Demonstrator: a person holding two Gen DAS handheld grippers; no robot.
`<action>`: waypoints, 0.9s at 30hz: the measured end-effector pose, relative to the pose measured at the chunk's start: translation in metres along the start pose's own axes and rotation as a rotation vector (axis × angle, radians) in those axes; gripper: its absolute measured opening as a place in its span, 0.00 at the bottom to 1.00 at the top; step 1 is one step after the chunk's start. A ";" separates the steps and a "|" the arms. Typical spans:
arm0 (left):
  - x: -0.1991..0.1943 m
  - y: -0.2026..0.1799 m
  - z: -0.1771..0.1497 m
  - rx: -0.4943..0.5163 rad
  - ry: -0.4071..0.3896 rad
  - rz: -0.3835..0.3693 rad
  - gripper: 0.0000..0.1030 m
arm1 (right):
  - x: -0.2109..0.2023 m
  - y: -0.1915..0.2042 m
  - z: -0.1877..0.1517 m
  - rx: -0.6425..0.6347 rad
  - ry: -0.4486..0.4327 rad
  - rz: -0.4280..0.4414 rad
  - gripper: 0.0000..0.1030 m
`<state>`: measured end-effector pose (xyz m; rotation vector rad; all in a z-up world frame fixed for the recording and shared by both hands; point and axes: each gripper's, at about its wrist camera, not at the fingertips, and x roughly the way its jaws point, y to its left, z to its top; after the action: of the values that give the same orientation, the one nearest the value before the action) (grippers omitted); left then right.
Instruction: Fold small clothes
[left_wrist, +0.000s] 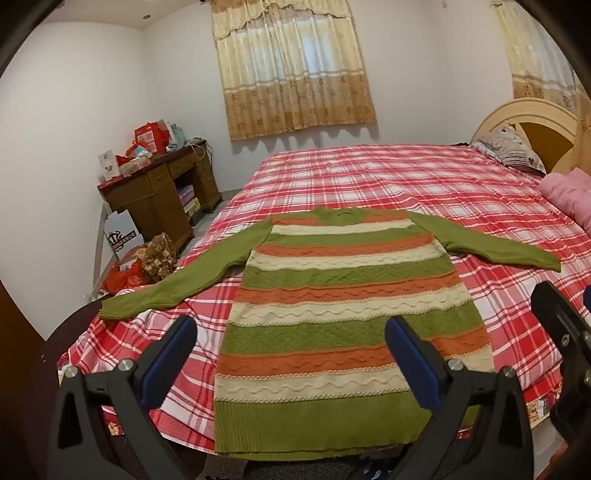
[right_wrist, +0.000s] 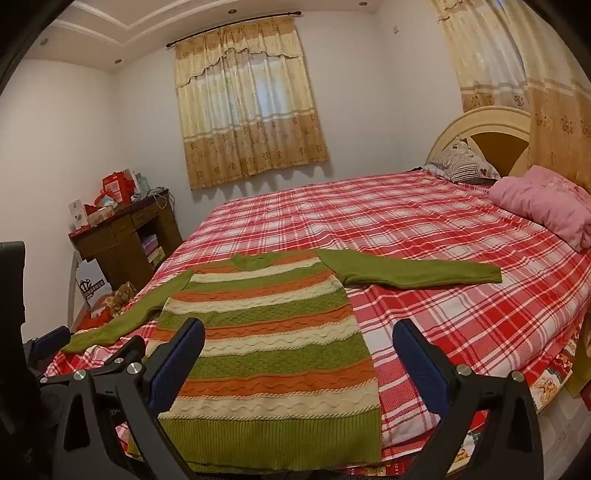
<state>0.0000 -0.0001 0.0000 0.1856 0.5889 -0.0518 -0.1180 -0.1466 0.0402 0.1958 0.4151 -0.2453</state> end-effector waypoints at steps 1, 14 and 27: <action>0.000 0.000 0.000 0.001 -0.001 0.001 1.00 | 0.000 0.000 0.000 0.001 0.001 0.000 0.99; 0.003 0.007 0.001 -0.012 0.016 -0.022 1.00 | 0.002 -0.001 -0.003 0.013 0.017 0.005 0.99; 0.003 0.000 -0.003 -0.002 0.019 -0.020 1.00 | 0.002 -0.001 -0.002 0.013 0.021 0.008 0.99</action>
<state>0.0009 0.0007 -0.0046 0.1788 0.6095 -0.0686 -0.1170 -0.1480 0.0370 0.2130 0.4335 -0.2388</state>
